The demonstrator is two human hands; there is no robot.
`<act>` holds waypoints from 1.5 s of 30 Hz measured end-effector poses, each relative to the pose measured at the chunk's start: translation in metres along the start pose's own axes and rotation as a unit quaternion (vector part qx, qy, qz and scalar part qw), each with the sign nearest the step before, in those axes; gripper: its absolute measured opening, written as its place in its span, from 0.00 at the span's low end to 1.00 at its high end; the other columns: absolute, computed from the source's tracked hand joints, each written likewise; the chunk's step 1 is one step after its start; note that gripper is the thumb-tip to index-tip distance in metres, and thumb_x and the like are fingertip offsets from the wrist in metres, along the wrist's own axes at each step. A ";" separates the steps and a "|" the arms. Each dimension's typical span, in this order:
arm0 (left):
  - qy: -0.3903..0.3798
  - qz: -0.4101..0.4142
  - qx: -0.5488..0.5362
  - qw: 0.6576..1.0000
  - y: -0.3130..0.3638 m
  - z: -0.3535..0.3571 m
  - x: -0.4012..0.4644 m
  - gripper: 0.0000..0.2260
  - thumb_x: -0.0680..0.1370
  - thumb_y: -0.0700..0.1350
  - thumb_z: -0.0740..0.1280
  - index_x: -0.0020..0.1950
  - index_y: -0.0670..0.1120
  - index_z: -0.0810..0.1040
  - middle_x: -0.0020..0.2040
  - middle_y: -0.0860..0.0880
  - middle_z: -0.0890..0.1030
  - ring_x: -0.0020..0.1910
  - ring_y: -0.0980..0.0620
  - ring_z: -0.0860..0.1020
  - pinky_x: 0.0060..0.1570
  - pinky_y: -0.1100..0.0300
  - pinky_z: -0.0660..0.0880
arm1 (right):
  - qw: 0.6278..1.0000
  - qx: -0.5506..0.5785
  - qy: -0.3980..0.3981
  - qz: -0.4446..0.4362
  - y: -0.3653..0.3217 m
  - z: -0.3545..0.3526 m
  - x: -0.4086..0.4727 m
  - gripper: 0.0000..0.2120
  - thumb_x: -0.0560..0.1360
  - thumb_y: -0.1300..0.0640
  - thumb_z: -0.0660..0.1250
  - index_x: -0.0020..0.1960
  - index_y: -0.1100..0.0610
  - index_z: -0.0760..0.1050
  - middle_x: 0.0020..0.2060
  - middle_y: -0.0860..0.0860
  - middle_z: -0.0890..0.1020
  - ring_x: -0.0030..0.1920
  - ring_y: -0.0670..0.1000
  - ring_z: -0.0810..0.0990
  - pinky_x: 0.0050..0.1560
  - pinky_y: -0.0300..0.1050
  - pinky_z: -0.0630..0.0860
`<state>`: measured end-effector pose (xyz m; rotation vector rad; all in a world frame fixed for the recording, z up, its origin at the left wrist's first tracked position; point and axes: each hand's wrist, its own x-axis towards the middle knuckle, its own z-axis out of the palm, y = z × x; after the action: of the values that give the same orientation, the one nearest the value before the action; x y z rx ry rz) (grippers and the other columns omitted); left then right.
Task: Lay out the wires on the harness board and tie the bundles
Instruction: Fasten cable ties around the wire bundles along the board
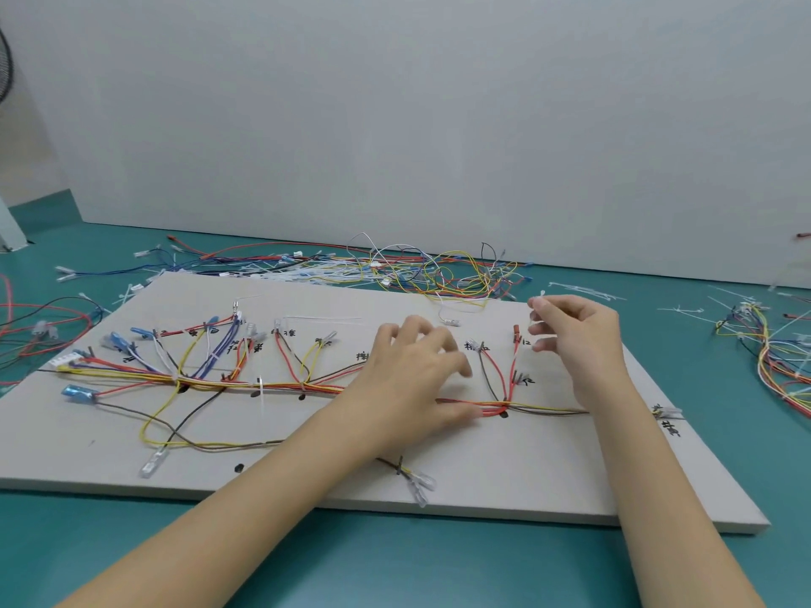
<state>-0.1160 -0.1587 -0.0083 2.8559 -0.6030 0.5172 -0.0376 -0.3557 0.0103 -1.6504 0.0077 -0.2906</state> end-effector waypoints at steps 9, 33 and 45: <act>-0.026 0.030 -0.148 0.988 0.007 0.007 0.001 0.08 0.79 0.50 0.67 0.49 0.48 0.83 0.46 0.52 0.77 0.48 0.51 0.74 0.51 0.54 0.68 | 0.998 0.008 -0.029 -0.055 -0.005 -0.009 -0.001 0.04 0.74 0.67 0.69 0.45 0.60 0.81 0.32 0.49 0.82 0.28 0.46 0.78 0.26 0.37 0.75; -0.068 -0.002 -0.180 0.981 0.010 0.005 0.003 0.06 0.79 0.49 0.66 0.50 0.47 0.79 0.46 0.53 0.73 0.49 0.53 0.70 0.52 0.56 0.69 | 0.980 -0.116 -0.160 -0.013 -0.001 0.004 -0.009 0.05 0.70 0.71 0.71 0.42 0.63 0.80 0.36 0.53 0.83 0.26 0.41 0.77 0.26 0.31 0.70; -0.110 -0.019 -0.099 0.989 0.013 0.010 0.006 0.09 0.82 0.52 0.59 0.56 0.49 0.75 0.56 0.49 0.75 0.56 0.47 0.69 0.56 0.53 0.66 | 0.956 -0.160 -0.243 0.027 0.002 0.005 -0.011 0.06 0.71 0.70 0.71 0.43 0.61 0.81 0.29 0.55 0.80 0.27 0.46 0.75 0.32 0.36 0.72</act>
<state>-0.1132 -0.1750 -0.0140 2.7456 -0.5960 0.1267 -0.0475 -0.3492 0.0060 -2.0030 -0.2852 0.1753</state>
